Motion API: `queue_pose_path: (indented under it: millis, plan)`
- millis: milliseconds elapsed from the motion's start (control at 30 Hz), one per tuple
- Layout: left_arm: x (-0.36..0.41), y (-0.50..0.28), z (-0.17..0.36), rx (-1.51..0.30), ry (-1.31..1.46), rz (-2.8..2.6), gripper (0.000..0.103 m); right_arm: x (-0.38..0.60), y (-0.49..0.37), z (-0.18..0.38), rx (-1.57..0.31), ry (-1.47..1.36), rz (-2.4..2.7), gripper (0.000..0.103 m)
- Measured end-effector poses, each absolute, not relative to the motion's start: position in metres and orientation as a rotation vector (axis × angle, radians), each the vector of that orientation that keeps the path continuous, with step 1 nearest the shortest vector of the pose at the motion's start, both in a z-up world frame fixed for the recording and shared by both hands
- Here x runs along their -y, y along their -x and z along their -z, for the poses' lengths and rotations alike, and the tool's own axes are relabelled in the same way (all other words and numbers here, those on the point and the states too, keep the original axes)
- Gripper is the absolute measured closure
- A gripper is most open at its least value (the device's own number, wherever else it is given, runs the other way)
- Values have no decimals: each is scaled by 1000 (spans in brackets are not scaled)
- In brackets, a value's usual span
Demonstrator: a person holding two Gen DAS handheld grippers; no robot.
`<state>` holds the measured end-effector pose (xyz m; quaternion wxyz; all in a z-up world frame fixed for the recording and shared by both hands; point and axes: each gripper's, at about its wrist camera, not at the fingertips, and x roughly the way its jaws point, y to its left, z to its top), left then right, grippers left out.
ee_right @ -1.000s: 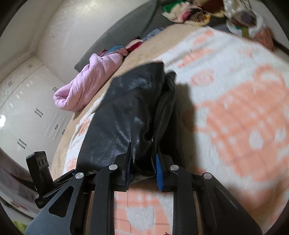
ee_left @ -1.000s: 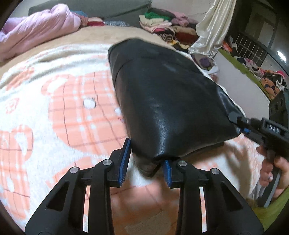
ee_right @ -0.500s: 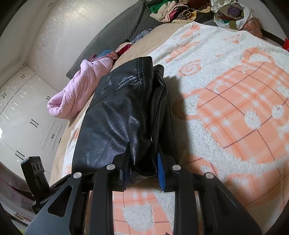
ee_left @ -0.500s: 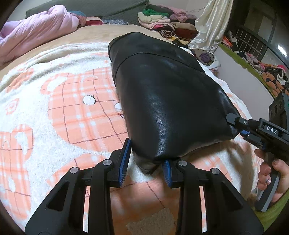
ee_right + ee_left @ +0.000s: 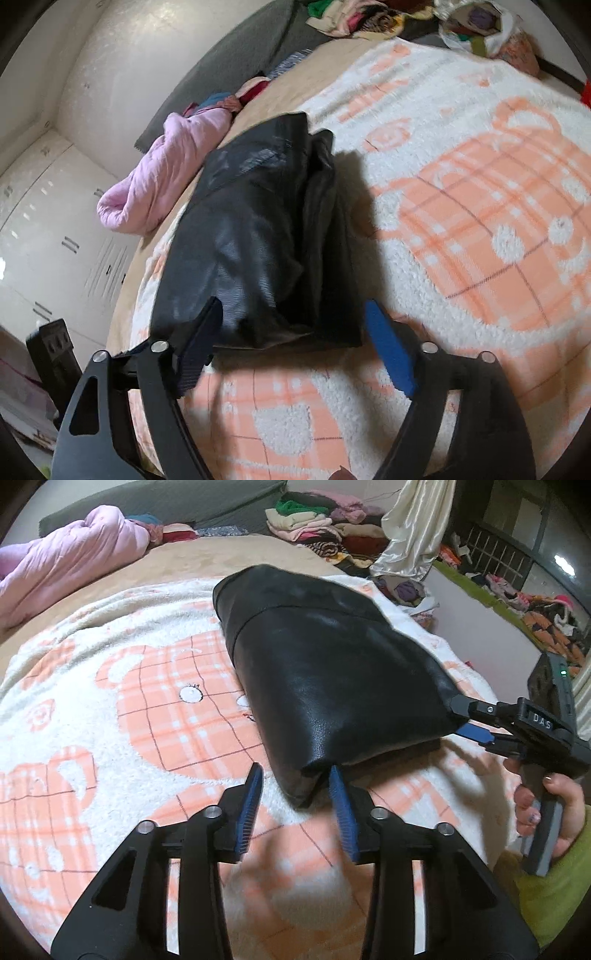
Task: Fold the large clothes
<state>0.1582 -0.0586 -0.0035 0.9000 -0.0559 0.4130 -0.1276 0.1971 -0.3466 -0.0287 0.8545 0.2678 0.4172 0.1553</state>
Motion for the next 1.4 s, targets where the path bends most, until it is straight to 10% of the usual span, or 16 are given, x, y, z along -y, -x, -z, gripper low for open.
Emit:
queue_pose_path:
  millis: [367,433,667,767,867,1233,1400]
  plan:
    - [61,-216,-23,-832,176,229,43,352,-279,-30,-811,-509,-314,16]
    - [66,-234,-17,-849,188,212,24,346,-308,-30,-839,-500,-304,16]
    - [76,-248,19,-938,213,206,23,331,-372,4,-957,-470,-182,16]
    - [72,-245,21,-934,226,216,23,318,-382,17,-1015,-448,-243,78]
    - [73,-244,19,-923,191,196,23,304,-372,-9,-929,-359,-341,91]
    - [77,-256,13,-908,225,224,17,348,-366,25,-908,-493,-341,88]
    - [74,-269,20,-946,222,216,10,355,-361,39,-952,-504,-267,53]
